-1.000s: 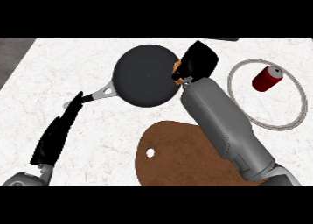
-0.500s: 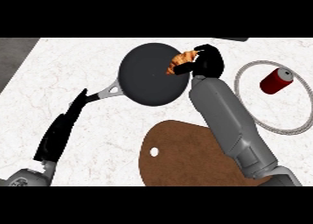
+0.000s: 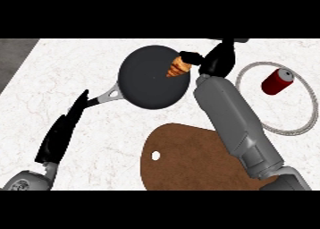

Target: Pick the croissant from the cutting board and place it in the pan

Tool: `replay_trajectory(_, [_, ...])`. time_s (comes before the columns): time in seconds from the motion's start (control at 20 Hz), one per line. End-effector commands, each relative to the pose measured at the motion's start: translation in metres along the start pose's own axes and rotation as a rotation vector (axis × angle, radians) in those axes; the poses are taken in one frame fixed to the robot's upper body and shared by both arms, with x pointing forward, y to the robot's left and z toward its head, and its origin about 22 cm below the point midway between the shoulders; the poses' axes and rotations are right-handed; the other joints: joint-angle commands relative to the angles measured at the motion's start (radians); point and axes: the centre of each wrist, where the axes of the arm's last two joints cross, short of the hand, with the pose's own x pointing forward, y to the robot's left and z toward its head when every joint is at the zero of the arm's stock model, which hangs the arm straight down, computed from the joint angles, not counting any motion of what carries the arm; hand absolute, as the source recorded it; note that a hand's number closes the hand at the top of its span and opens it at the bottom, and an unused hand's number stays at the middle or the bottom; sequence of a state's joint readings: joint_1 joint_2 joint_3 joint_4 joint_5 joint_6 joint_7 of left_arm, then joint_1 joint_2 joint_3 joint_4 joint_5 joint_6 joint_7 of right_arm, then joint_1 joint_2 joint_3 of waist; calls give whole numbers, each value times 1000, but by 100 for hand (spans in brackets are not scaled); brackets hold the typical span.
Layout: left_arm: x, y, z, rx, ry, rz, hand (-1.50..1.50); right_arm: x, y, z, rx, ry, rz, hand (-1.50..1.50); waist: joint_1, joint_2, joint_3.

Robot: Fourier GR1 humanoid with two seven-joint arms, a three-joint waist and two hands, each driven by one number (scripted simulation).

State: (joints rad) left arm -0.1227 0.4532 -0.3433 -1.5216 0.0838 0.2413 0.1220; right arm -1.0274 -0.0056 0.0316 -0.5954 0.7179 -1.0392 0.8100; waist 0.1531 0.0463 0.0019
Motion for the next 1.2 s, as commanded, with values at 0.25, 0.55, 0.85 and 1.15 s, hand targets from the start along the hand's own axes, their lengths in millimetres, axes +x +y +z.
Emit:
replay_trajectory(0.25, [-10,4,7,42,47,15,0,-37,5,-4,-316,106,-234,-150,-63,-32,-1])
replay_trajectory(0.55, [-22,22,16,83,86,21,0,-83,-3,15,-289,27,-201,-150,-115,-52,-2])
replay_trajectory(0.85, [-33,17,34,125,118,31,0,-135,-25,42,-265,12,-191,-150,-157,-65,-3])
replay_trajectory(1.15, [-51,24,49,134,147,12,0,-171,-57,76,-246,-15,-197,-150,-188,-68,-5])
